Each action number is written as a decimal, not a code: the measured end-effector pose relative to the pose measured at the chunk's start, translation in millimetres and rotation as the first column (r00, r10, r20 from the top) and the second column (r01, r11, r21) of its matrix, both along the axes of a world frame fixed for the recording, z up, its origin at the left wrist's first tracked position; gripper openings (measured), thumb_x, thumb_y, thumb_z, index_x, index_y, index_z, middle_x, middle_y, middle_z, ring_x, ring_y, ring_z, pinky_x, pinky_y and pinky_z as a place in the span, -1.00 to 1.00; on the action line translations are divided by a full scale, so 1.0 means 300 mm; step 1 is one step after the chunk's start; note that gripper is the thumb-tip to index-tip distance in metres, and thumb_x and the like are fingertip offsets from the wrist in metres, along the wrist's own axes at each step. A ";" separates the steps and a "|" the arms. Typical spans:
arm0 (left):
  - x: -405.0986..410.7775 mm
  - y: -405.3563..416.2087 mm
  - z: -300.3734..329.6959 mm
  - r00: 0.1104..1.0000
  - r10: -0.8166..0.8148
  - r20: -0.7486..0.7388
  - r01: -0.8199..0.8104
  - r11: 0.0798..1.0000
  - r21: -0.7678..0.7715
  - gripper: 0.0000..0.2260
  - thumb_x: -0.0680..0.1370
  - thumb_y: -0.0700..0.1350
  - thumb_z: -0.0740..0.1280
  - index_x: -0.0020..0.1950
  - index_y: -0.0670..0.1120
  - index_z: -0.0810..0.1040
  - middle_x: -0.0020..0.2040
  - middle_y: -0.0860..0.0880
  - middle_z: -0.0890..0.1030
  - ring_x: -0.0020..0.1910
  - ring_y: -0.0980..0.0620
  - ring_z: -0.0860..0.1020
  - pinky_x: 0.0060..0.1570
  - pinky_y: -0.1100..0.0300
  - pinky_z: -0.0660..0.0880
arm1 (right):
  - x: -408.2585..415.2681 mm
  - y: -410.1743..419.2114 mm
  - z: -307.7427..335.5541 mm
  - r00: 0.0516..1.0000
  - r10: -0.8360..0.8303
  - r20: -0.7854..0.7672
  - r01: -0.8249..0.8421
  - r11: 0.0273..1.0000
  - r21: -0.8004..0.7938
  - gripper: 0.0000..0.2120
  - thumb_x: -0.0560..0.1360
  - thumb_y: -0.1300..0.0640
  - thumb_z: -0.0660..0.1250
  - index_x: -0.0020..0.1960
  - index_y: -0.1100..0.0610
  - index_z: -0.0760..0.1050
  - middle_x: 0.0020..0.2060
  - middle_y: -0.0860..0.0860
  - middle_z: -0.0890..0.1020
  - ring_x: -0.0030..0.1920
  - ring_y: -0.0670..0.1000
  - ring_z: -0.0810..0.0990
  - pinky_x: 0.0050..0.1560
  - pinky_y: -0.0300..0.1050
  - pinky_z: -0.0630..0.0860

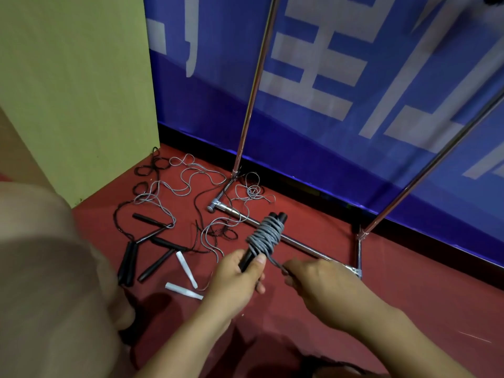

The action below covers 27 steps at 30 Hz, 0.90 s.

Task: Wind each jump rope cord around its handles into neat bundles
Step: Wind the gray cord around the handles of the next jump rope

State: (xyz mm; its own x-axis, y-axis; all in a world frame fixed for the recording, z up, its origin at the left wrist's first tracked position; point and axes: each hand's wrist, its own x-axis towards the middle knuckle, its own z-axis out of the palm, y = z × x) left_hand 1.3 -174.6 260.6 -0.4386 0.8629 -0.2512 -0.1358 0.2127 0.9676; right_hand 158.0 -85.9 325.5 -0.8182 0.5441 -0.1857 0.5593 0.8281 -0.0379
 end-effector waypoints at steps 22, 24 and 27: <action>0.005 0.021 0.026 0.879 0.106 0.465 -0.168 0.981 0.093 -0.91 0.65 -0.15 0.27 -0.04 -0.13 0.48 -0.35 0.00 0.49 -0.46 0.09 0.41 -0.39 0.24 0.38 | -0.032 -0.087 0.036 1.000 0.022 -0.011 -0.023 0.998 -0.065 -0.86 0.59 0.11 0.11 0.14 -0.01 0.31 0.01 0.03 0.57 0.00 0.21 0.57 -0.20 -0.01 0.28; 0.001 0.025 0.015 0.894 0.140 0.425 -0.190 0.979 0.076 -0.90 0.65 -0.15 0.27 -0.05 -0.14 0.48 -0.35 -0.01 0.49 -0.46 0.09 0.42 -0.40 0.25 0.39 | -0.034 -0.093 0.049 0.999 0.033 -0.030 -0.035 0.998 -0.056 -0.93 0.61 0.09 0.08 0.06 0.00 0.32 -0.01 0.02 0.58 -0.03 0.21 0.56 -0.20 0.01 0.30; -0.009 0.026 -0.006 0.936 0.167 0.310 -0.191 0.980 0.051 -0.89 0.64 -0.16 0.29 -0.04 -0.18 0.50 -0.34 -0.02 0.50 -0.46 0.06 0.43 -0.41 0.25 0.41 | -0.032 -0.096 0.052 0.997 0.062 -0.054 -0.063 0.998 -0.003 -0.88 0.63 0.00 0.05 -0.03 -0.01 0.31 -0.07 0.01 0.59 -0.09 0.22 0.57 -0.15 0.09 0.46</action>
State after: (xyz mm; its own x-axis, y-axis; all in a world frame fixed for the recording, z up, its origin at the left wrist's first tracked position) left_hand -1.4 -166.7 258.9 -0.5013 0.7995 -0.3308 -0.4537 0.0826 0.8873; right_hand 148.4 -114.7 340.9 -0.8595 0.4908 -0.1427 0.5035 0.8612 -0.0701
